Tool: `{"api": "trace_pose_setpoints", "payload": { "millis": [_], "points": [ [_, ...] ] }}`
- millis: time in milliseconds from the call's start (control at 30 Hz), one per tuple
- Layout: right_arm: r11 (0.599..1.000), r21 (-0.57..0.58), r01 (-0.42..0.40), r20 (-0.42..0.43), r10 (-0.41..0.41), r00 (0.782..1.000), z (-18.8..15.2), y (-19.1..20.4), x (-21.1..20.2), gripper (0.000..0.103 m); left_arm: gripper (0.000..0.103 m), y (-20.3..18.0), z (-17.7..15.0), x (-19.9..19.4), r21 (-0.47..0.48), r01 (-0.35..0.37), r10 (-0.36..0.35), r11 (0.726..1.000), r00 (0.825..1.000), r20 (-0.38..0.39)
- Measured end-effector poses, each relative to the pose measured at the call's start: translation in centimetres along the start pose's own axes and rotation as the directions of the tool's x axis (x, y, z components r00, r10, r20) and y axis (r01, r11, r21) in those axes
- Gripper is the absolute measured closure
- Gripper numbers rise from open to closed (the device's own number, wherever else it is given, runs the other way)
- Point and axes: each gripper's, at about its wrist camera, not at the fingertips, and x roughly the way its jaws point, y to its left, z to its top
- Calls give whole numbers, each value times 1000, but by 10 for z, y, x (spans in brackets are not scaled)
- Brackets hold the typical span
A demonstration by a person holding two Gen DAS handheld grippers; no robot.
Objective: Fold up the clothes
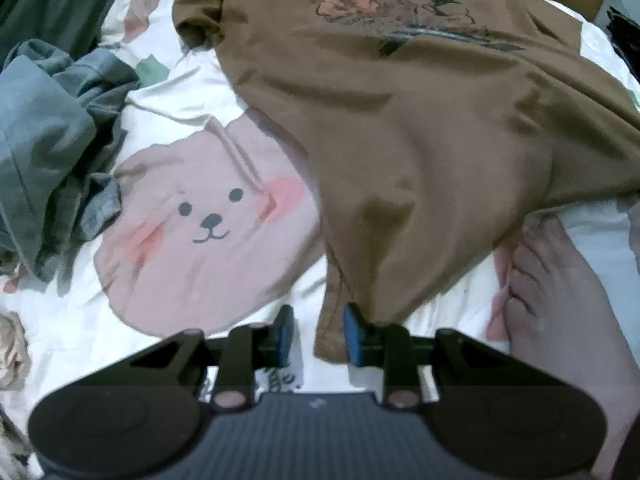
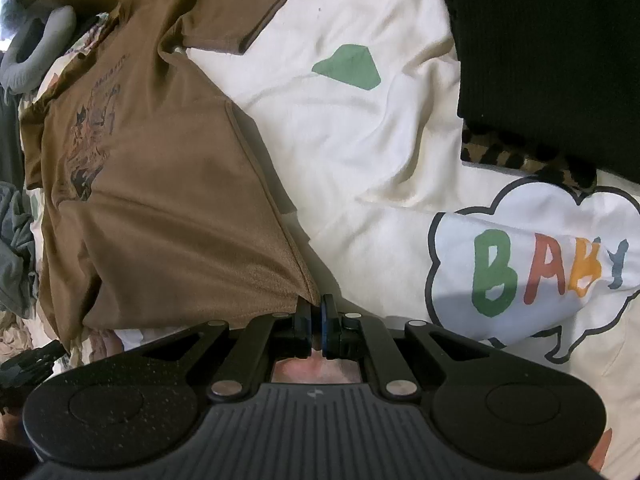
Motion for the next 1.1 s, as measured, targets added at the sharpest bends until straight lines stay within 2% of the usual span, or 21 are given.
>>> {"api": "trace_pose_setpoints", "payload": {
  "millis": [300,467,733,800,833,933,1100],
  "points": [
    [1000,20,-18,-3,18,1000,-1,-4,2,101,74,6,-4,-3,86,18,-18,996,1000,-5],
    [1000,21,-17,-8,18,1000,-1,-4,3,101,78,0,-6,5,141,26,-24,990,1000,-15],
    [1000,18,-23,-10,23,1000,-2,-5,2,101,83,-3,-6,18,125,38,-34,991,999,-31],
    [1000,18,-24,-11,25,1000,-3,-5,2,101,87,-4,-6,19,125,40,-37,991,999,-33],
    [1000,17,-25,-11,25,1000,-3,-5,2,101,93,-5,-6,19,128,41,-37,991,999,-34],
    [999,16,-27,-11,27,1000,-3,-5,2,101,93,-11,-6,20,143,33,-28,989,999,-34],
    [999,15,-31,-13,31,999,-4,-6,1,101,97,-8,-4,17,88,36,-32,995,998,-46]
  ]
}}
